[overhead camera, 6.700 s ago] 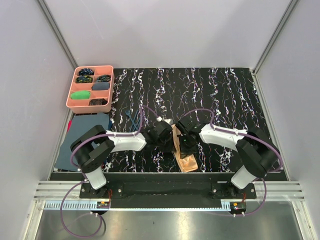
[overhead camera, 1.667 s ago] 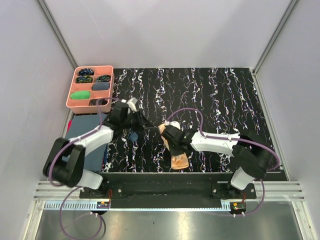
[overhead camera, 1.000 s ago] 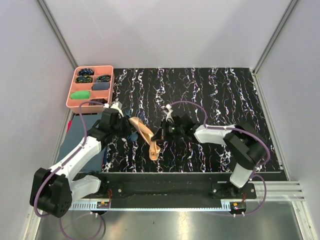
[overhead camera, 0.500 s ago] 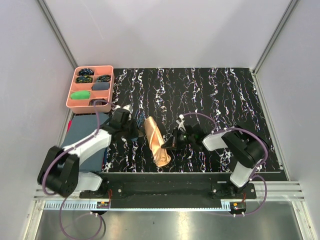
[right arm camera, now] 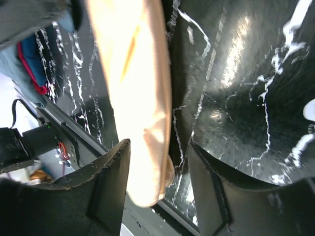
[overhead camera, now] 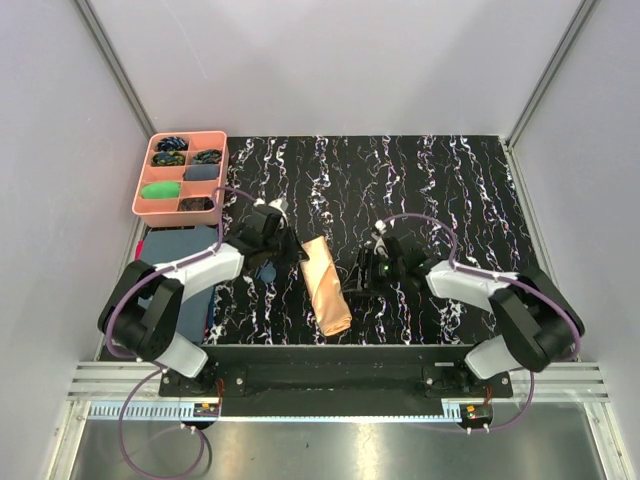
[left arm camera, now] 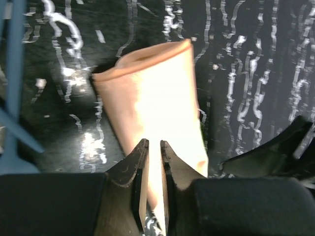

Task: Fold the napkin into a case and place the utensils inside
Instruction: Turn over the smaller rectangle folded napkin at the center of the board.

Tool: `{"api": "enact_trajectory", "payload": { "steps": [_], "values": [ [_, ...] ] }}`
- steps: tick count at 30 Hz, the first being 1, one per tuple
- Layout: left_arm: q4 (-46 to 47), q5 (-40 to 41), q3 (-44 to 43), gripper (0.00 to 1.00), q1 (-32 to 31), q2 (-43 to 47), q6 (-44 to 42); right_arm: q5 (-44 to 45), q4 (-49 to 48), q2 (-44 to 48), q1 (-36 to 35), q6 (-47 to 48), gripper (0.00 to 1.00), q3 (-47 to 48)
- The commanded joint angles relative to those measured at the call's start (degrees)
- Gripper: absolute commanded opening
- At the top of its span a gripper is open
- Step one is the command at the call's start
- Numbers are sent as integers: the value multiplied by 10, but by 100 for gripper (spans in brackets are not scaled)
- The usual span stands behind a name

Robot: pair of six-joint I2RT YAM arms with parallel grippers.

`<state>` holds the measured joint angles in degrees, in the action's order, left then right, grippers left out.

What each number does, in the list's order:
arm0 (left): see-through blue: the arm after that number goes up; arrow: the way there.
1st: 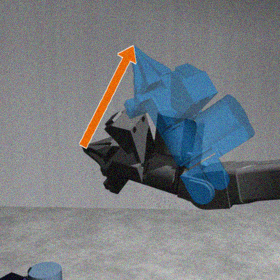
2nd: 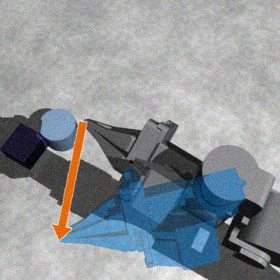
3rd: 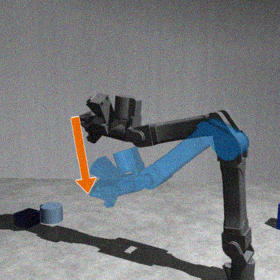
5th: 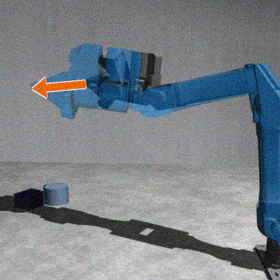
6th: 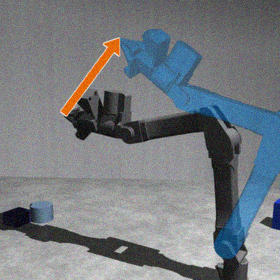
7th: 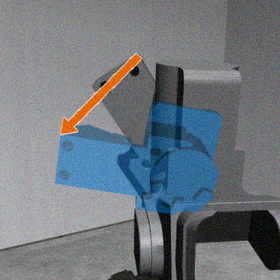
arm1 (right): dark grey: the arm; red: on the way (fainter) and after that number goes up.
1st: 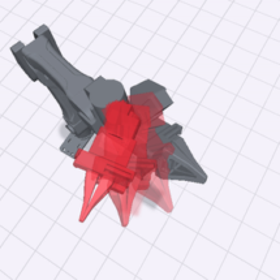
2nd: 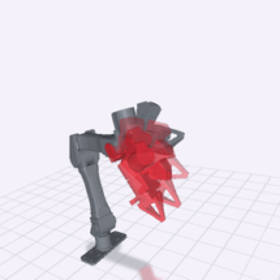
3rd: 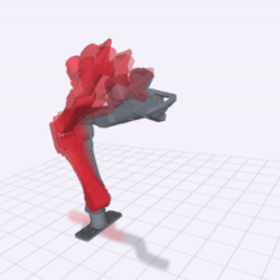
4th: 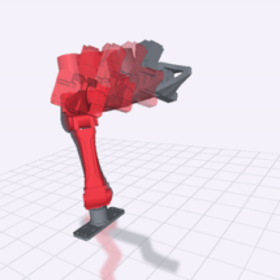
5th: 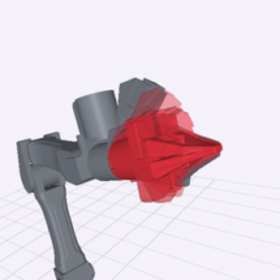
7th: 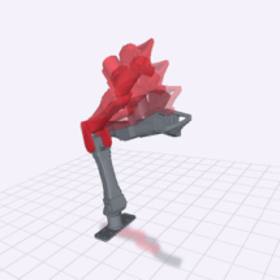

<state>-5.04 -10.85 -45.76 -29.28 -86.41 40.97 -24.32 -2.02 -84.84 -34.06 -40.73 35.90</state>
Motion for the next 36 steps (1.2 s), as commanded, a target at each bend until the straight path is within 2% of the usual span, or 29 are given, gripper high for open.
{"api": "enact_trajectory", "payload": {
  "steps": [1,4,7,9,12,19,24,27,30,32,35,36],
  "values": [
    [49,-49,-42,18,-7,-40,16,38,151,36,1,79,59,61],
    [63,-39,-57,17,-9,-81,18,16,133,41,-22,61,57,68],
    [65,-32,-71,17,-10,-110,17,-25,82,32,-52,23,48,60],
    [66,-35,-79,16,-10,-131,18,-51,42,16,-64,14,36,45],
    [63,-30,-86,16,-10,-151,17,-67,-16,5,-65,-1,25,5],
    [52,-36,-101,15,-13,-158,10,-48,-26,-44,-65,10,15,-31],
    [34,-52,-108,16,-16,-125,-1,-14,38,15,-65,25,15,-12],
    [24,-58,-119,16,-17,-119,-6,-23,55,28,-71,28,15,12],
    [10,-53,-127,18,-17,-109,-12,-41,26,16,-89,13,15,16],
    [-9,-44,-135,19,-16,-98,-18,-56,-36,-6,-98,-11,15,6],
    [-39,-7,-136,29,-10,-67,-26,-76,-99,-50,-112,-35,15,-10],
    [-46,6,-132,35,-8,-57,-27,-83,-113,-61,-114,-38,15,-14]
  ]
}}
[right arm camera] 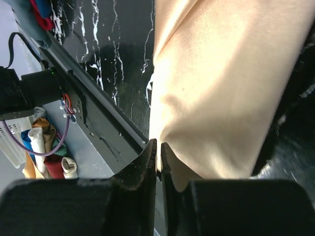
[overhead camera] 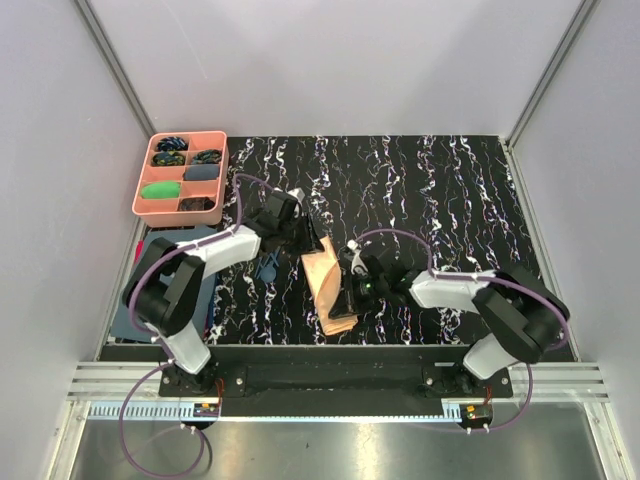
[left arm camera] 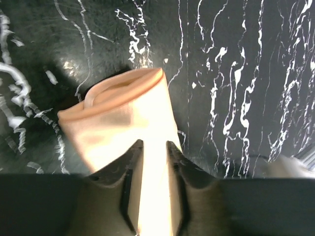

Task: Fold the napkin into a case and place the utensils inside
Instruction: Turn over the smaller rectangle folded napkin at the center of the board, then pick up the fork from the center of the board.

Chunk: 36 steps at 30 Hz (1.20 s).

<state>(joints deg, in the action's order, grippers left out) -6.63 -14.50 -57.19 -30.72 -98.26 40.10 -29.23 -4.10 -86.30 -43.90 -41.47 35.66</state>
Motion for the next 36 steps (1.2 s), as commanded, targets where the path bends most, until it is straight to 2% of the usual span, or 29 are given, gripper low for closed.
{"api": "enact_trajectory", "payload": {
  "steps": [1,4,10,12,16,19,23,27,30,33,36],
  "values": [
    [-47,54,-14,38,10,79,-24,-38,-103,-61,-15,-36,15,-19],
    [-91,101,-13,43,27,101,-50,-15,-104,-76,-15,-32,16,-26],
    [-169,143,-31,42,85,89,-84,40,-43,-72,-4,-6,19,-9],
    [-177,183,-32,42,97,88,-77,56,6,-66,11,5,19,-9],
    [-181,207,-42,44,118,60,-52,76,24,-36,40,17,21,-24],
    [-187,212,-67,45,135,22,-42,63,37,-11,44,35,28,-12],
    [-182,257,-91,45,137,-14,-28,66,97,51,44,42,39,18],
    [-184,286,-115,45,137,-48,-24,114,176,124,44,75,61,56],
    [-187,311,-137,44,137,-77,-26,155,234,169,45,102,68,78],
    [-190,313,-160,41,137,-112,-28,190,257,199,45,115,74,83],
    [-192,315,-173,32,137,-138,-37,231,273,210,46,120,91,90]
  ]
}}
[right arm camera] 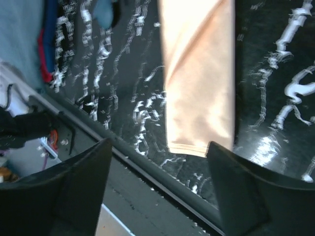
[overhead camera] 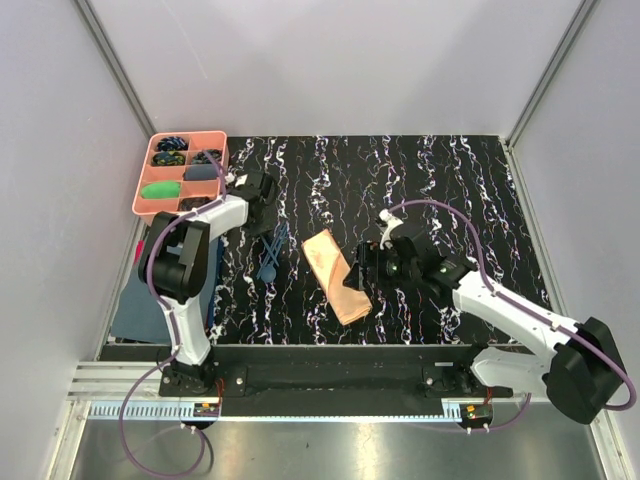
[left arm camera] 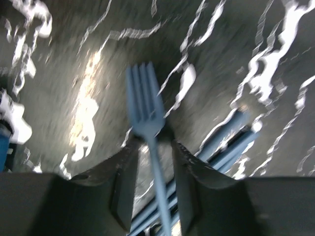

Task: Fold the napkin into a case and place the utensils inside
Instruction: Pick up the fork from the center of the board, then pass from the left arm to the right

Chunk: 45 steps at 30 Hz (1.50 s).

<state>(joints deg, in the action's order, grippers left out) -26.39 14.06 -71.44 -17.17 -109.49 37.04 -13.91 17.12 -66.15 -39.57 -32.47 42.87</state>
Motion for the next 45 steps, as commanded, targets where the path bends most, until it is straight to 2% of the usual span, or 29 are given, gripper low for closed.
{"api": "enact_trajectory", "payload": {
  "steps": [1,2,5,7,10,12,14,15,16,19,21,23,25,27,28,29,30,32,36,38,42,43,45],
  "values": [
    [-1,38,-36,25,1,-33,-13,84,71,5,4,32,97,25],
    [0,37,-38,11,2,-32,-18,87,76,2,5,35,100,32],
    [-3,40,-35,4,-4,13,-41,90,98,-13,23,51,100,69],
    [8,34,-9,1,-20,86,-66,65,109,-37,34,64,100,99],
    [28,-55,24,0,-51,181,-119,27,113,-65,56,89,100,135],
    [50,-188,62,0,-70,245,-143,-12,116,-81,81,100,100,170],
    [62,-245,111,0,-116,293,-163,-80,113,-92,100,102,100,199],
    [97,-270,131,0,-149,339,-171,-105,109,-94,115,103,100,205],
    [111,-325,150,0,-163,358,-177,-126,102,-98,121,101,100,211],
    [157,-376,200,0,-219,424,-182,-188,99,-101,131,90,100,223],
    [196,-421,227,0,-233,448,-170,-227,90,-88,136,69,98,214],
    [200,-451,234,0,-238,450,-165,-263,74,-80,136,42,92,207],
    [209,-484,236,0,-238,443,-159,-265,57,-58,136,25,91,191],
    [212,-487,234,0,-246,438,-152,-267,43,-43,136,-3,89,166],
    [211,-463,234,0,-250,440,-153,-272,34,-44,136,-18,88,162],
    [209,-453,234,0,-254,442,-155,-297,27,-49,136,-49,81,158],
    [210,-447,233,0,-258,439,-155,-303,20,-56,136,-65,78,144],
    [210,-432,230,0,-262,435,-156,-294,-24,-50,135,-125,77,117],
    [220,-419,229,0,-278,430,-155,-292,-53,-43,136,-155,75,84],
    [222,-419,225,0,-283,424,-154,-306,-87,-44,136,-186,72,71],
    [220,-395,211,0,-310,411,-160,-323,-129,-50,134,-234,56,57],
    [218,-378,207,0,-313,408,-160,-328,-138,-50,133,-248,43,51],
    [202,-351,194,0,-324,397,-166,-342,-174,-43,132,-303,25,28]
  ]
}}
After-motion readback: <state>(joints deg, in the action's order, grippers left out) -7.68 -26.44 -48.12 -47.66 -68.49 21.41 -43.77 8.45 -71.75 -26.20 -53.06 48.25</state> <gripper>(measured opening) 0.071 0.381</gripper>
